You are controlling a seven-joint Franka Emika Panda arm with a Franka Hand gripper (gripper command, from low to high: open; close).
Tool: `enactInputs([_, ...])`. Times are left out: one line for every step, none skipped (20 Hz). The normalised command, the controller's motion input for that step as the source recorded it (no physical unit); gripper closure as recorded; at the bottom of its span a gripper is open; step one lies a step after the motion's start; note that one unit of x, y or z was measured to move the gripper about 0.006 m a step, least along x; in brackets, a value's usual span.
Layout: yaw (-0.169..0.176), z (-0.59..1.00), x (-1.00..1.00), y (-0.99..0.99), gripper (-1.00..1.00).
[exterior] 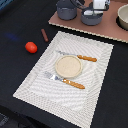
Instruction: Place the fish, sausage, and tomato into the frying pan.
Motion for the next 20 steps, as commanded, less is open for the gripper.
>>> enactInputs([0.0,0.77,0.0,0.3,-1.0])
enactInputs([-0.024,0.85,0.0,0.24,-1.0])
enactInputs([-0.036,0.79,-0.1,0.07,-1.0])
enactInputs([-0.036,0.79,-0.1,0.03,-1.0])
enactInputs([-0.03,0.75,-0.1,0.0,-1.0])
enactInputs([-0.017,0.77,-0.13,0.0,-1.0])
enactInputs([-0.012,0.73,-0.16,0.0,-1.0])
enactInputs([-0.014,0.73,-0.22,-0.19,-1.0])
enactInputs([-0.036,0.69,-0.34,-0.47,-1.0])
enactInputs([-0.059,0.57,-0.43,-0.64,-1.0])
enactInputs([-0.052,0.54,-0.44,-0.65,-1.0])
enactInputs([-0.046,0.45,-0.42,-0.7,-1.0])
enactInputs([-0.034,0.43,-0.42,-0.73,-1.0])
enactInputs([-0.029,0.41,-0.43,-0.74,-1.0])
enactInputs([-0.033,0.4,-0.45,-0.73,-1.0])
enactInputs([-0.033,0.43,-0.49,-0.7,-1.0])
enactInputs([-0.033,0.42,-0.5,-0.69,-1.0])
enactInputs([-0.047,0.4,-0.55,-0.61,-1.0])
enactInputs([-0.047,0.39,-0.56,-0.59,-1.0])
enactInputs([-0.045,0.38,-0.55,-0.6,-1.0])
